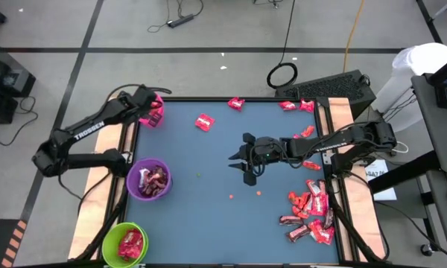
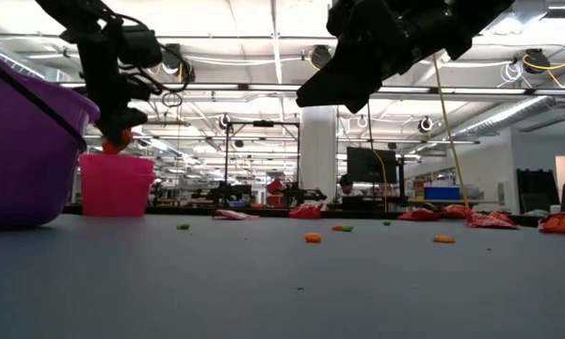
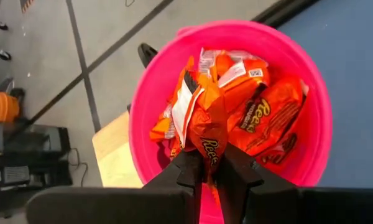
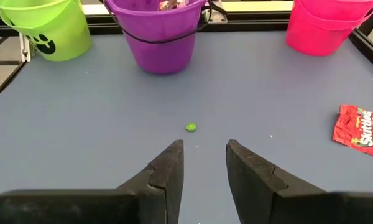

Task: Organize candy in baskets
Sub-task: Put the orange chocolate into the pink bucket

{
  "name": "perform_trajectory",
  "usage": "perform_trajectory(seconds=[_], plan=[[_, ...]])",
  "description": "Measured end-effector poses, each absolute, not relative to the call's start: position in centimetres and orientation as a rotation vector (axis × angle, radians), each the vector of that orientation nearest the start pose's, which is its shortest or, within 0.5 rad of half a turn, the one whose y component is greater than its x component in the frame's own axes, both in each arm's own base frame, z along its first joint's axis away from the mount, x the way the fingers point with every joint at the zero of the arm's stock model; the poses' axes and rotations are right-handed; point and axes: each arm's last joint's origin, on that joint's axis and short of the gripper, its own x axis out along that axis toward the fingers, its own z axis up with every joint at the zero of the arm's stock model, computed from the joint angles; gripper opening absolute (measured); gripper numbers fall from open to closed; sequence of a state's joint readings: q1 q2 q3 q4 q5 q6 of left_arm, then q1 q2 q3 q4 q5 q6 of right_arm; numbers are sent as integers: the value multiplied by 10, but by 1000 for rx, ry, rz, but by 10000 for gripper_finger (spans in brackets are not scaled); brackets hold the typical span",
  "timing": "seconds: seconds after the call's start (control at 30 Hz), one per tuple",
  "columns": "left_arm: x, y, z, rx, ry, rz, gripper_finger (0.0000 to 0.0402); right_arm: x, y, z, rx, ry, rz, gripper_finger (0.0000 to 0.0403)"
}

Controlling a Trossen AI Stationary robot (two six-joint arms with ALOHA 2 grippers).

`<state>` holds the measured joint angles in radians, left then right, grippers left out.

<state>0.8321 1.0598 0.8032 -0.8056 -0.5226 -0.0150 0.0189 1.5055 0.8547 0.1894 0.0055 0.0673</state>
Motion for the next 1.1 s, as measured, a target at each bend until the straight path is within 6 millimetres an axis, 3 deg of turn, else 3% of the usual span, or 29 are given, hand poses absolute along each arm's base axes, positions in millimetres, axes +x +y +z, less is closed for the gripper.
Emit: perform_trajectory(seconds=[0.13,0.27,0.47,0.6,0.97,1.1], plan=[[118,151,245,-175,1156,1203,49,321,6,223,60,462,-2,110],[117,150,247,-173,1171,1196,91,321,6,223,61,462,-2,110],[117,148,265,-177,1134,1184,166,321,6,223,61,462,-2,110],[118,141,283,-159,1040,1172,193,321,6,223,61,462,-2,110],[142,103,319,-126,609,732,202,321,5,226,68,442,-31,110],[154,86,311,-81,488,591,202,316,1,229,48,451,-115,121]])
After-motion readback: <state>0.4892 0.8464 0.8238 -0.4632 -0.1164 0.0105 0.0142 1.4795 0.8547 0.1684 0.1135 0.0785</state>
